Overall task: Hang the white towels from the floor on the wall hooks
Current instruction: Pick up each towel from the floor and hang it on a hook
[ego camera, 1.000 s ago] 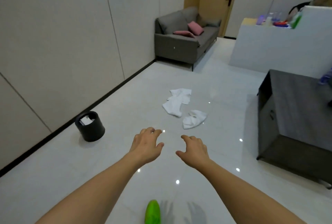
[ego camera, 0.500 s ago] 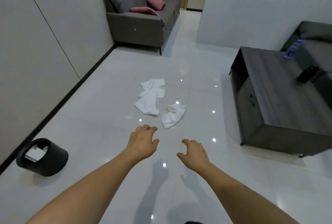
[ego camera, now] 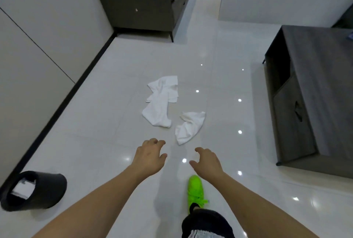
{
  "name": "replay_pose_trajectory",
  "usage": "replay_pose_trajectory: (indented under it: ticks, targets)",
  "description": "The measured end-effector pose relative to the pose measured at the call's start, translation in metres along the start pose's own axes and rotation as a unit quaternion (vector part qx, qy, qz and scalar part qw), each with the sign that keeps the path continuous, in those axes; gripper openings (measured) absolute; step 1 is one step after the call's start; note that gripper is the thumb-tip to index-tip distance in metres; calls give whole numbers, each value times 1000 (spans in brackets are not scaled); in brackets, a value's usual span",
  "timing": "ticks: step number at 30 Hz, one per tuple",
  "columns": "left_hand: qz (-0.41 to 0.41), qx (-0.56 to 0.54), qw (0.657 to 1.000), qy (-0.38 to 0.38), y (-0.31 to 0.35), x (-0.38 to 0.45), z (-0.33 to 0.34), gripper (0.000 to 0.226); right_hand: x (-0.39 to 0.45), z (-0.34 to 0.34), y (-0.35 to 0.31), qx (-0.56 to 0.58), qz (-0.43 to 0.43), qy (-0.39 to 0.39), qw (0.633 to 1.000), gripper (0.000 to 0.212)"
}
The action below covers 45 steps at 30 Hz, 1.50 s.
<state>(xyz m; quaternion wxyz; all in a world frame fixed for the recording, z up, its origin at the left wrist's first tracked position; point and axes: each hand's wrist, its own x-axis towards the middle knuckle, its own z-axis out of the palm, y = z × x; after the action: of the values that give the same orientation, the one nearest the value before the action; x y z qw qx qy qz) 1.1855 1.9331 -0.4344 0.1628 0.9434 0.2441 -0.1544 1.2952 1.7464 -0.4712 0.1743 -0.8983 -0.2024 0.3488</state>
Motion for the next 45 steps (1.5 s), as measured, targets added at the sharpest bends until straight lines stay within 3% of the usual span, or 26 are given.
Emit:
replay_pose_trajectory:
  ticks: [7, 15, 24, 32, 39, 45]
  targets:
    - [-66, -90, 993, -34, 6, 116, 4, 48, 101, -23, 22, 28, 51, -58, 997, 62]
    - [-91, -124, 986, -61, -28, 248, 41, 47, 214, 4, 25, 21, 103, -112, 988, 57]
    - [-81, -155, 974, -141, -114, 412, 138, 46, 389, 97, 16, 13, 158, -160, 974, 53]
    - [-70, -121, 970, -197, -197, 534, 243, 45, 550, 193, 41, -25, 149, -195, 969, 50]
    - [-56, -123, 966, -222, -240, 593, 328, 42, 665, 250, 73, -66, 152, -184, 969, 38]
    - [-51, -141, 962, -227, -259, 604, 369, 42, 732, 289, 73, -90, 119, -164, 975, 53]
